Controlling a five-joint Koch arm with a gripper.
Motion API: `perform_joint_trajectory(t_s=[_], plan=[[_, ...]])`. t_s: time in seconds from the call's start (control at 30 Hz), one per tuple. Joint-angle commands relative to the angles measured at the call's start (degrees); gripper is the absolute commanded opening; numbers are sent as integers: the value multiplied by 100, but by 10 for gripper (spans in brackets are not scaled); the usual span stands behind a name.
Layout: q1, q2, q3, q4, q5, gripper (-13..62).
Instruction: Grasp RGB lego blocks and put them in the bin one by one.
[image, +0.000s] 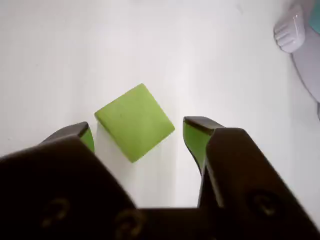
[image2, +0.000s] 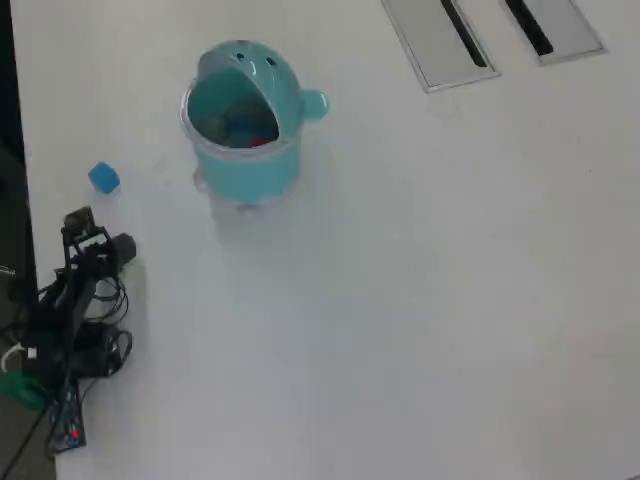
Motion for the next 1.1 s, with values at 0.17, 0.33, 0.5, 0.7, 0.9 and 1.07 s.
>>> perform_joint_trajectory(t_s=[0.17,0.33,0.5,0.7,0.9,1.07], plan=[[-35,-422,-53,-668,-53,322],[-35,-668,-53,-747,18,308],[-35,-896,0,-1020,167,287],[-44,-949,26,-1187,501,195],[-62,-738,0,-1178,765,123],[-88,-413,-53,-1099,844,116]])
